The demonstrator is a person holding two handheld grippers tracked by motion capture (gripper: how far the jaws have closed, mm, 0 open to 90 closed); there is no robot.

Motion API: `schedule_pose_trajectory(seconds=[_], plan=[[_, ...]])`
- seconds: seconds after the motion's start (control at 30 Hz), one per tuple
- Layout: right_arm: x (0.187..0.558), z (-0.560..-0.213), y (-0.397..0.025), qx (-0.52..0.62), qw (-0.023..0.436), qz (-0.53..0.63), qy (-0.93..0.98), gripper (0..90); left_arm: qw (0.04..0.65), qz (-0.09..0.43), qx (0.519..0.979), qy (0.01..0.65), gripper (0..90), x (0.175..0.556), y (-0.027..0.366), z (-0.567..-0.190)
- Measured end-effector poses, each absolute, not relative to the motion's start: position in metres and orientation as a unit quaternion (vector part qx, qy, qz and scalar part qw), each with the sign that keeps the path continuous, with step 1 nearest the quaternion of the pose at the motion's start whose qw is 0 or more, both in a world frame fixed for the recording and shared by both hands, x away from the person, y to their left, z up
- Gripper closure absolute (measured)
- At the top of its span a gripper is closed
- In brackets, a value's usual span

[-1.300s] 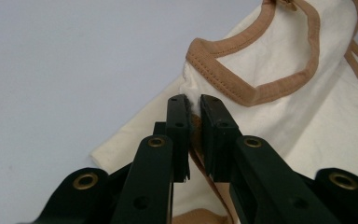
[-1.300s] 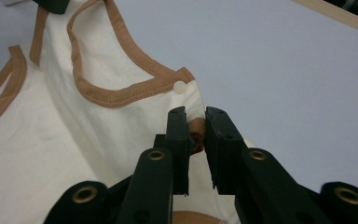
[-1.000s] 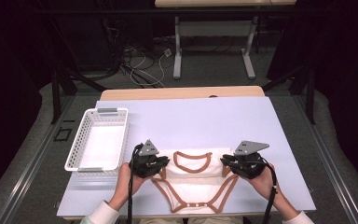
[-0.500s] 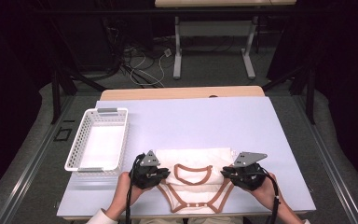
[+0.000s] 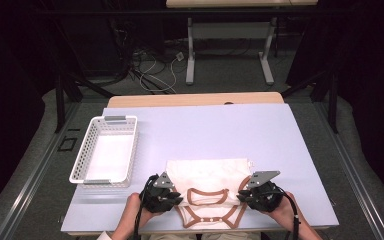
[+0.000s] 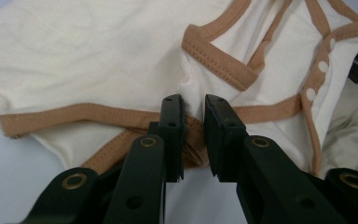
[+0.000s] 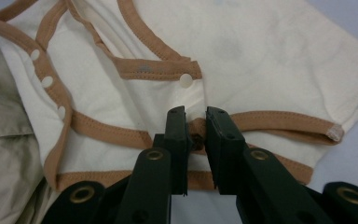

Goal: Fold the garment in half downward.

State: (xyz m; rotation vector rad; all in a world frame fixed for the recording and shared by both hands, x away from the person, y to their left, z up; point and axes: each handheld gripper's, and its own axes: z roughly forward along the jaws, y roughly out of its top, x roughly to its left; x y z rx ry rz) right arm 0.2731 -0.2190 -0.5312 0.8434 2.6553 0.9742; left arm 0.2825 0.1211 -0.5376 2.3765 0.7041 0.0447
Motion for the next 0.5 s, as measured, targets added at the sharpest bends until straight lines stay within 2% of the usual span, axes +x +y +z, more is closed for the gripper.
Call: schedule_pose_trajectory(seconds=[0.03, 0.13, 0.27, 0.37, 0.5], plan=[[0.273, -0.531, -0.219, 0.284, 0.095, 0.329, 0.896, 77.8, 0.325, 0.017, 0.907, 0.269, 73.1, 0.282, 0.121, -0.538], [0.275, -0.532, -0.222, 0.290, 0.082, 0.330, 0.895, 61.8, 0.313, 0.020, 0.913, 0.262, 58.9, 0.280, 0.120, -0.538], [0.278, -0.529, -0.228, 0.303, 0.073, 0.344, 0.886, 46.1, 0.315, 0.029, 0.906, 0.279, 38.4, 0.278, 0.124, -0.534], [0.281, -0.528, -0.232, 0.318, 0.078, 0.352, 0.877, 38.2, 0.320, 0.034, 0.902, 0.288, 32.6, 0.280, 0.128, -0.532], [0.288, -0.527, -0.238, 0.343, 0.097, 0.360, 0.862, 38.0, 0.329, 0.050, 0.894, 0.301, 30.6, 0.285, 0.133, -0.529]])
